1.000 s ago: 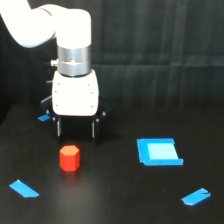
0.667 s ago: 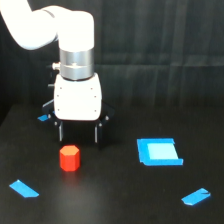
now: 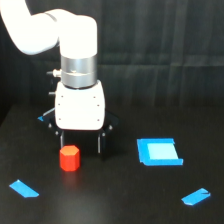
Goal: Pick up the red object from the table
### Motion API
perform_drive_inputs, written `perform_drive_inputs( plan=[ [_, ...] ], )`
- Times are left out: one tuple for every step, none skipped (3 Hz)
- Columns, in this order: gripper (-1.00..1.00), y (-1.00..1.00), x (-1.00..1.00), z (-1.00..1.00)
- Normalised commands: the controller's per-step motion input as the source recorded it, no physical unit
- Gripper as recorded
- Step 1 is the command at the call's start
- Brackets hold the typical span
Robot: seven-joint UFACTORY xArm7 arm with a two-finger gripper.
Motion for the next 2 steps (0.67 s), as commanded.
perform_drive_inputs(
  plan=[
    [0.58, -0.58, -0.05, -0.20],
    [-0.95, 0.00, -0.10, -0.19]
  ],
)
